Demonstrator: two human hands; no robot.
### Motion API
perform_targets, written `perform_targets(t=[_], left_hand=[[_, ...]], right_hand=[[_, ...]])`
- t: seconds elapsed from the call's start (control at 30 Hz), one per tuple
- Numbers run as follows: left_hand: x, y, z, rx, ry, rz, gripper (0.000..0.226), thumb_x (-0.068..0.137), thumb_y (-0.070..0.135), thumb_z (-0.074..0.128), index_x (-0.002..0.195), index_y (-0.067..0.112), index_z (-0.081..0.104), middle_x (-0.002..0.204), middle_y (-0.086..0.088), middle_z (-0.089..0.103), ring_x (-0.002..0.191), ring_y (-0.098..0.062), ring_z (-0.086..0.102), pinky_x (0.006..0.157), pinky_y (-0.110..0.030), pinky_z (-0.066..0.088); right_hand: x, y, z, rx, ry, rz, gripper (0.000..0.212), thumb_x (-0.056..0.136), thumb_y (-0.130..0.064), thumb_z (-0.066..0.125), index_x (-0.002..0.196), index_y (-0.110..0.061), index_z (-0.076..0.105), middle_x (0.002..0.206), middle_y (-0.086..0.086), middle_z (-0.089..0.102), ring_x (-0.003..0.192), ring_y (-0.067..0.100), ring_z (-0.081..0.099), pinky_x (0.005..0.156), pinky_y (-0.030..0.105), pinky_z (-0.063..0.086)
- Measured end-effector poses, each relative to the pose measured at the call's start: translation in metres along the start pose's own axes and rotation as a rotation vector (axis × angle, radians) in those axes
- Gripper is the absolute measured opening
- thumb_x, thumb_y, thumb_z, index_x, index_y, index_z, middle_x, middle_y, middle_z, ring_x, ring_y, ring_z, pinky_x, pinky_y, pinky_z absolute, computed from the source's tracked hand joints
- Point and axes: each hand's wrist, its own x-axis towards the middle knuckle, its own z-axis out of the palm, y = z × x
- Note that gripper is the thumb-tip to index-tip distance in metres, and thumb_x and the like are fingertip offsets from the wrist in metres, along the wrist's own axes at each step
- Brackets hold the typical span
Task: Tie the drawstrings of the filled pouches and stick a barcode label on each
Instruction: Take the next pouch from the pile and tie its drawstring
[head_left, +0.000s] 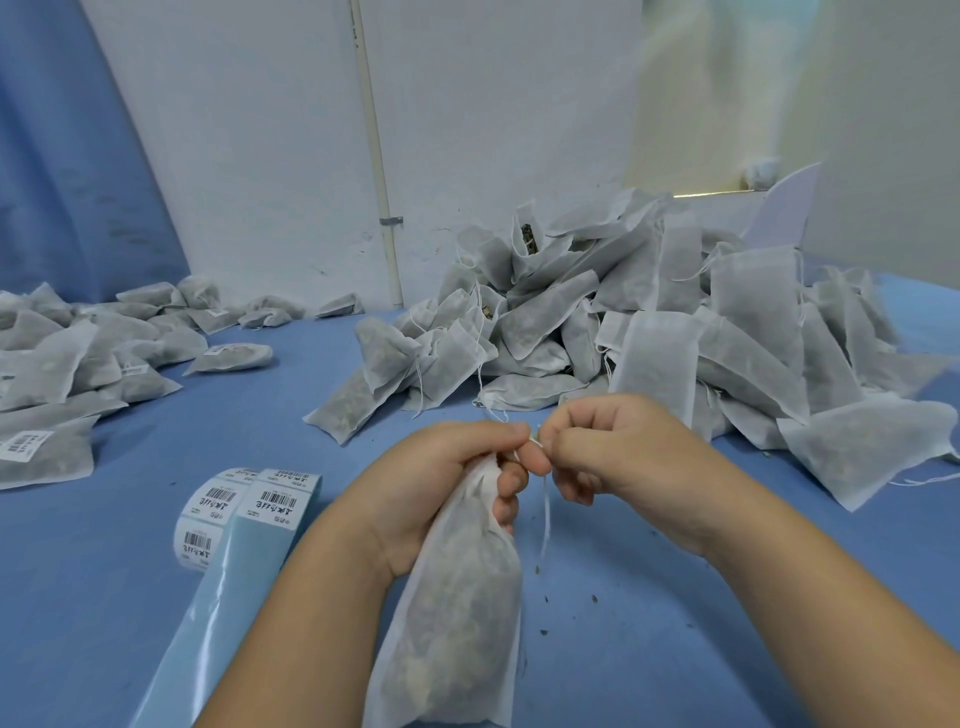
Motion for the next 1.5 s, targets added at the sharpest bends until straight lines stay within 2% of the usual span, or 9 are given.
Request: perform_targets(t=[0.27,0.5,0.6,0.73,0.87,0.97,1.13,1.27,1.5], left_hand=[[0.000,0.000,0.004,0.059,0.164,0.046,0.019,0.065,0.032,0.075,0.069,0.013,0.077,0.064,0.000,0.062,0.046,-0.012,0.050,0.046,-0.021,0.044],[0.002,-0.003,0.007,0.103,0.265,0.083,0.017,0.081,0.027,0.076,0.068,0.015,0.078,0.071,-0.002,0.068,0.049,-0.013,0.055,0.047,-0.022,0.046],[0.004,-0.005,0.008,0.088,0.268,0.111,0.024,0.084,0.029,0.072,0.064,0.018,0.075,0.069,-0.002,0.066,0.049,-0.015,0.055,0.050,-0.024,0.046],[0.006,-0.008,0.013,0.080,0.235,0.158,0.027,0.085,0.031,0.070,0.062,0.018,0.069,0.064,-0.001,0.060,0.049,-0.016,0.051,0.053,-0.025,0.043],[0.006,-0.008,0.018,-0.019,0.178,0.198,0.025,0.074,0.035,0.071,0.074,0.011,0.066,0.066,-0.004,0.058,0.049,-0.017,0.055,0.057,-0.029,0.047],[0.006,-0.007,0.018,-0.092,0.175,0.229,0.022,0.073,0.030,0.070,0.077,0.009,0.068,0.068,-0.005,0.064,0.052,-0.018,0.061,0.057,-0.030,0.054],[0.007,-0.005,0.015,-0.180,0.191,0.239,0.019,0.076,0.027,0.068,0.069,0.010,0.069,0.064,-0.004,0.061,0.050,-0.016,0.058,0.056,-0.030,0.054],[0.007,-0.006,0.013,-0.128,0.151,0.148,0.024,0.079,0.030,0.068,0.061,0.014,0.068,0.060,-0.002,0.054,0.047,-0.015,0.050,0.054,-0.027,0.050],[0.009,-0.009,0.017,-0.100,0.209,0.176,0.028,0.080,0.032,0.070,0.056,0.018,0.066,0.057,0.000,0.051,0.044,-0.012,0.045,0.048,-0.024,0.046]], right_hand=[[0.001,0.001,-0.007,-0.081,0.015,0.014,0.014,0.063,-0.028,0.058,0.063,-0.015,0.064,0.052,-0.002,0.055,0.050,0.009,0.050,0.058,0.026,0.042],[0.001,0.002,-0.010,-0.175,0.052,0.018,0.016,0.072,-0.027,0.059,0.063,-0.015,0.062,0.052,-0.001,0.057,0.051,0.010,0.049,0.060,0.030,0.040],[0.003,0.003,-0.008,-0.148,0.085,0.017,0.015,0.078,-0.016,0.056,0.065,-0.013,0.061,0.052,-0.002,0.057,0.053,0.012,0.050,0.059,0.029,0.041],[0.007,0.005,-0.003,0.169,0.138,0.062,0.014,0.084,-0.009,0.055,0.071,-0.010,0.059,0.058,0.003,0.052,0.051,0.014,0.048,0.049,0.026,0.037],[0.008,0.005,0.000,0.628,0.025,0.124,0.017,0.087,-0.009,0.054,0.070,-0.009,0.050,0.063,0.005,0.042,0.042,0.010,0.032,0.039,0.021,0.025],[0.007,0.004,0.001,0.760,0.004,0.149,0.027,0.088,-0.011,0.055,0.063,-0.014,0.045,0.059,-0.001,0.032,0.036,0.006,0.023,0.034,0.018,0.021],[0.004,0.003,-0.003,0.382,0.054,0.084,0.028,0.088,-0.007,0.049,0.067,-0.017,0.034,0.059,-0.002,0.023,0.044,0.010,0.018,0.038,0.022,0.019],[0.001,0.002,-0.007,0.024,0.177,0.007,0.014,0.084,-0.008,0.052,0.070,-0.011,0.053,0.049,-0.005,0.032,0.045,0.012,0.025,0.043,0.022,0.024],[0.000,0.001,-0.008,-0.178,0.246,-0.042,0.019,0.081,-0.011,0.060,0.064,-0.018,0.061,0.049,-0.010,0.043,0.044,0.008,0.037,0.042,0.018,0.034]])
